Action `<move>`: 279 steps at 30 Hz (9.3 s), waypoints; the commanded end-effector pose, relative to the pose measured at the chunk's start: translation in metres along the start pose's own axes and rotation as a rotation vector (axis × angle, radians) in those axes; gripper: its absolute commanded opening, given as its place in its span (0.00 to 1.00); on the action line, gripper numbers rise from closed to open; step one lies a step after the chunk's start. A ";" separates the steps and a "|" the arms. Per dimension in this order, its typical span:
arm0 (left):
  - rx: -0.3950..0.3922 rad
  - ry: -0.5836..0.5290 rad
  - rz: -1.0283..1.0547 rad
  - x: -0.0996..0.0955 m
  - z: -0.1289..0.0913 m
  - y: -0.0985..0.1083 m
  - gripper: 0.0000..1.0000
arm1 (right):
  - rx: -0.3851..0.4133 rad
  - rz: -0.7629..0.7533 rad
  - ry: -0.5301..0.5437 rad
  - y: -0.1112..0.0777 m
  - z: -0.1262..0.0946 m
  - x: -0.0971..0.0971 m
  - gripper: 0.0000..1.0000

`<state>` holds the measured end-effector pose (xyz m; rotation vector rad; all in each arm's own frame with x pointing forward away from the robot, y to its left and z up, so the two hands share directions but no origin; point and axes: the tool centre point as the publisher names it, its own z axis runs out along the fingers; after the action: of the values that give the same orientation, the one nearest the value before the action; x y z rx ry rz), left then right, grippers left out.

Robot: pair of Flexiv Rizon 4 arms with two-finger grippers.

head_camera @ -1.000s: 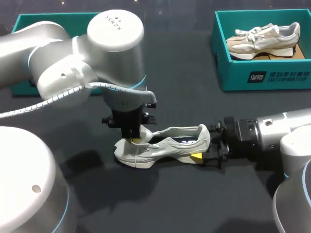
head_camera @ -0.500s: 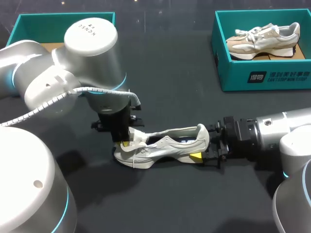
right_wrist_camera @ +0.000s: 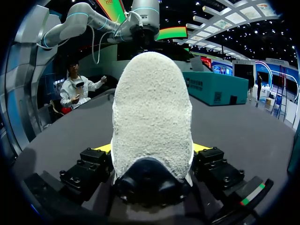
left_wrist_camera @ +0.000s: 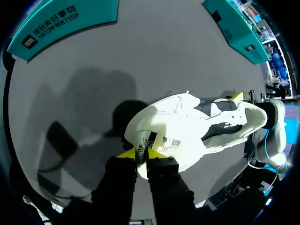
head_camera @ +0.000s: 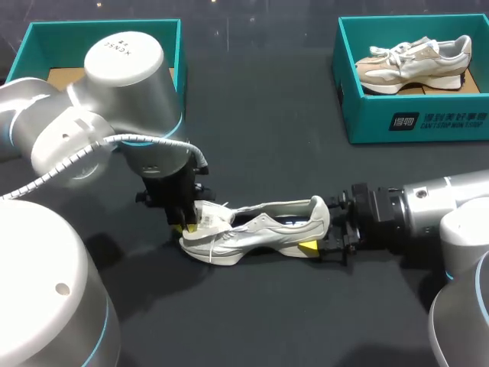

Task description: Take the shoe out of the shoebox, open the shoe tongue, remove and reinsert the insole, then place the shoe into the shoebox

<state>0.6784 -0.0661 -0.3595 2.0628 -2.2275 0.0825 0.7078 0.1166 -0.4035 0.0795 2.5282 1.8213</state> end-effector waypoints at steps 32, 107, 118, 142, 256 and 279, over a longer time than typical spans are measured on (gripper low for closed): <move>0.114 0.086 0.151 0.037 -0.067 -0.009 0.47 | 0.004 0.001 0.001 -0.001 -0.001 0.000 0.00; -0.028 0.204 1.440 0.177 -0.079 -0.037 0.00 | 0.004 0.001 0.001 -0.001 -0.001 0.000 0.00; -0.034 0.209 1.471 0.178 -0.080 -0.037 0.00 | 0.004 0.001 0.001 -0.001 -0.001 0.000 0.00; -0.032 0.147 1.553 0.185 -0.026 -0.027 0.00 | 0.004 0.001 0.001 -0.001 -0.001 0.000 0.00; 0.157 0.062 1.515 0.123 0.039 -0.013 0.00 | 0.004 0.001 0.001 -0.001 -0.001 0.000 0.00; 0.334 0.242 1.363 0.111 0.016 -0.027 0.00 | 0.004 0.001 0.001 -0.001 -0.001 0.000 0.00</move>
<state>0.6972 -0.1895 -0.3639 0.1917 -3.0624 0.6688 0.7079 0.1160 -0.4043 0.0791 2.5270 1.8232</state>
